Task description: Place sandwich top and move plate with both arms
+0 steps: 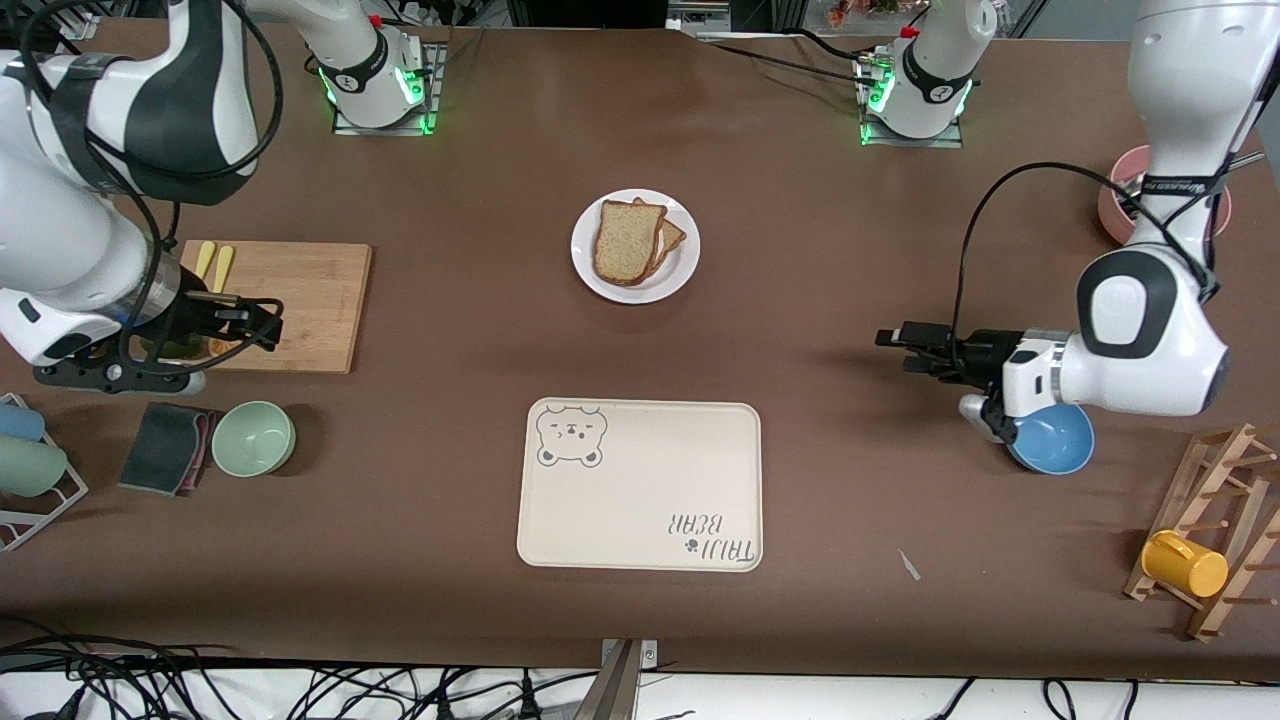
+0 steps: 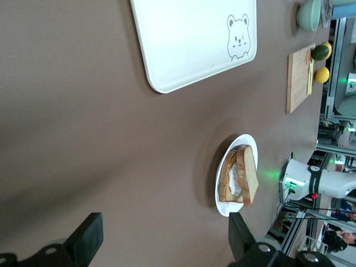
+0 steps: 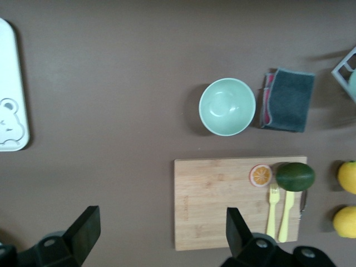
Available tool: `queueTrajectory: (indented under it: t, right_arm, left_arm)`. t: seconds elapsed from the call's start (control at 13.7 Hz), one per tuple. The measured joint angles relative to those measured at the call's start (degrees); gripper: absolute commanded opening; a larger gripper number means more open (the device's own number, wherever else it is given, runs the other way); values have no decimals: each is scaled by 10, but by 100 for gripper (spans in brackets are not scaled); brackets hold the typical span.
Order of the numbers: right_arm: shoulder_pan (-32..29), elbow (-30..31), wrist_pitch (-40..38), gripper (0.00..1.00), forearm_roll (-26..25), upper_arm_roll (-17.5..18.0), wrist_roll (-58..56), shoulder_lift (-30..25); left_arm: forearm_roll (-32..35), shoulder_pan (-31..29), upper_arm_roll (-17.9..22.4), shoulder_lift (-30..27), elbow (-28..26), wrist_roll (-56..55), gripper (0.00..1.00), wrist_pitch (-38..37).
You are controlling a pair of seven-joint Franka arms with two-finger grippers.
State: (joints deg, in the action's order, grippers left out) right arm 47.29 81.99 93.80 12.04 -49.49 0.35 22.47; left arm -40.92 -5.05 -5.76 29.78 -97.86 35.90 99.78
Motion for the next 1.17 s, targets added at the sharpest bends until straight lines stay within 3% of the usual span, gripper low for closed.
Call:
queueTrajectory:
  t: [0.22, 0.51, 0.58, 0.88, 1.17]
  right_arm:
    - [-5, -13, -39, 100, 40, -16, -16, -9]
    - [-29, -29, -59, 100, 42, -14, -18, -51]
    - [-46, -29, -68, 100, 37, 1, -21, -62]
    - [-161, -21, -78, 100, -60, 163, -24, -104]
    - [-286, 27, -58, 100, -72, 277, -30, -146]
  left_arm:
    - [-17, 29, -7, 25, 0, 57, 99, 24]
    - [-78, 61, -11, 67, -1, 89, 99, 26]
    - [-82, 74, -11, 74, -1, 88, 98, 27]
    - [-102, 111, -12, 91, -1, 85, 95, 28]
    - [-115, 148, -13, 117, -2, 85, 93, 29]
